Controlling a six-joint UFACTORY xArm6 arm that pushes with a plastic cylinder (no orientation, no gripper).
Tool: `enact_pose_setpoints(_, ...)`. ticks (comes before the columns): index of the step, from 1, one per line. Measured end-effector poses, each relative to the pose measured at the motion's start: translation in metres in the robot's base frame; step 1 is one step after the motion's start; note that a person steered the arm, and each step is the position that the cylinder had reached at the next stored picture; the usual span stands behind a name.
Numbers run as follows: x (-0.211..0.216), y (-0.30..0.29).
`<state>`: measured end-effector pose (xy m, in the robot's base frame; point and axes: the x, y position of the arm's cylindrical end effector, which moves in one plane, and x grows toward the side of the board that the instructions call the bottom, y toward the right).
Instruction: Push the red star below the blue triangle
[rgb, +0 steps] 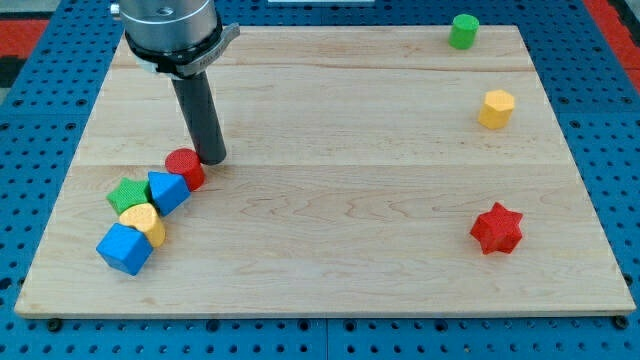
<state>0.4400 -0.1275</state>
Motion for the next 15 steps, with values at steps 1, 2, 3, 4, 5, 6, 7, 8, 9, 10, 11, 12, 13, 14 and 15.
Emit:
enact_pose_setpoints(1,0.009,0.033)
enact_pose_setpoints(2,0.012,0.102)
enact_pose_setpoints(3,0.012,0.201)
enact_pose_setpoints(4,0.01,0.311)
enact_pose_setpoints(5,0.013,0.396)
enact_pose_setpoints(6,0.059,0.379)
enact_pose_setpoints(7,0.077,0.348)
enact_pose_setpoints(8,0.072,0.276)
enact_pose_setpoints(9,0.072,0.281)
enact_pose_setpoints(10,0.034,0.343)
enact_pose_setpoints(11,0.069,0.394)
enact_pose_setpoints(12,0.133,0.393)
enact_pose_setpoints(13,0.134,0.372)
enact_pose_setpoints(14,0.128,0.341)
enact_pose_setpoints(15,0.127,0.291)
